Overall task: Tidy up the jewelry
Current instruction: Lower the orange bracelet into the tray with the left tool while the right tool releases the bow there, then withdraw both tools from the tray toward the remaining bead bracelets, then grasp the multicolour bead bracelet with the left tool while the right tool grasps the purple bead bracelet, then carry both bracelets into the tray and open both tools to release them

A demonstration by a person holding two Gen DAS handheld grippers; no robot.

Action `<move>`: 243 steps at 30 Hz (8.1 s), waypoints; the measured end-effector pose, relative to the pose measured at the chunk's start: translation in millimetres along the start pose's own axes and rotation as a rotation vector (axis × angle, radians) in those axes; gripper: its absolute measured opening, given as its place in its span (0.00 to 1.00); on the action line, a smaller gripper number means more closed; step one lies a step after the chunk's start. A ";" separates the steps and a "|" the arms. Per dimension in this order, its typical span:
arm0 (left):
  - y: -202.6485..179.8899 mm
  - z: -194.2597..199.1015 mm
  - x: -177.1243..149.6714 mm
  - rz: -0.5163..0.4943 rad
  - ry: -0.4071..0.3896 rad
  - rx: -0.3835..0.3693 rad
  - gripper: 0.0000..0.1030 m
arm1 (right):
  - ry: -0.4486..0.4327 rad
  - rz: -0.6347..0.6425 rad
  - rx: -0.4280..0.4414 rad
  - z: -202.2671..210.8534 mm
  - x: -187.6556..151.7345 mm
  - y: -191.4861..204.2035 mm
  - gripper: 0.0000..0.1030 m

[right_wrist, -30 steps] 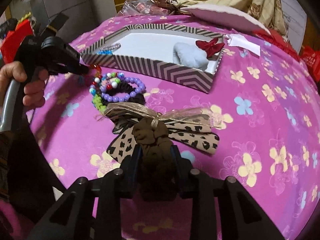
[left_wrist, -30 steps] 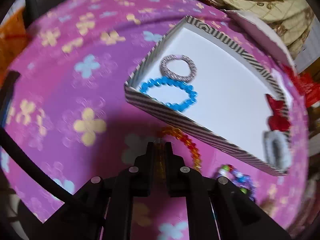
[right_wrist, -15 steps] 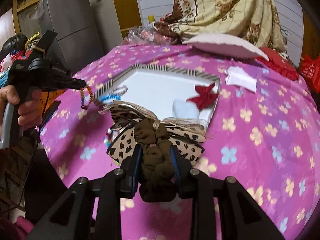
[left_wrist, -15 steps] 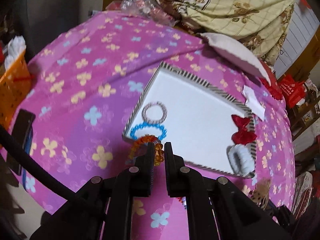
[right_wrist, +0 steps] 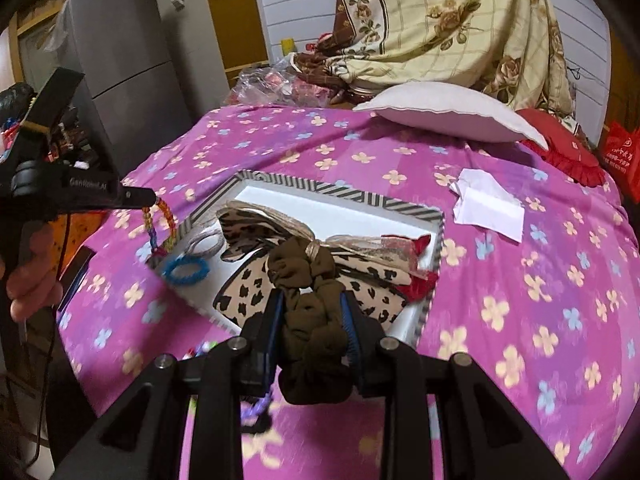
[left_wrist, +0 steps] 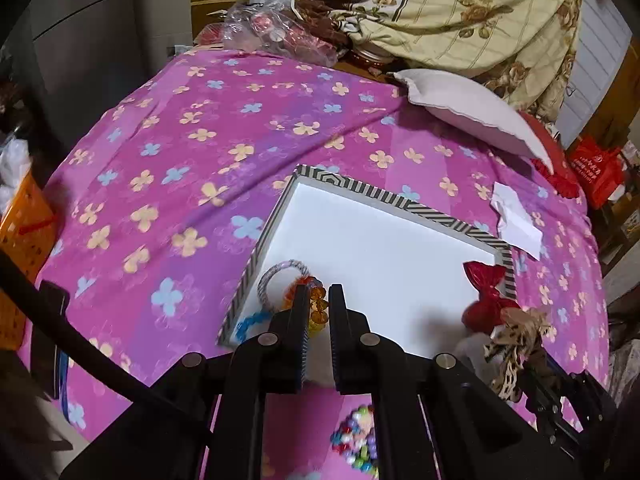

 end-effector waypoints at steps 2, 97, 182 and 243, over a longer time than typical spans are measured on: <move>-4.0 -11.0 6.5 -0.007 0.005 0.012 0.19 | 0.011 -0.003 -0.007 -11.5 6.1 -2.4 0.28; 24.5 -14.1 -126.5 0.028 0.126 -0.056 0.38 | 0.121 0.024 0.048 4.5 -101.4 26.5 0.62; 39.4 -20.0 -128.0 0.021 0.150 -0.153 0.26 | 0.201 0.033 0.025 -43.3 -97.2 39.6 0.47; 12.7 76.4 -83.2 -0.093 -0.010 -0.107 0.21 | -0.051 0.241 -0.036 82.3 -35.0 34.2 0.09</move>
Point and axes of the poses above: each gripper's, at about its wrist camera, not at the fingertips, and z roughly against the way its jaws point, y to its left, x to its top, the point moved 6 cm from there along -z, roughly the way its jaws point, and after that the axes turned 8 degrees about -x, right-handed, at the moved point
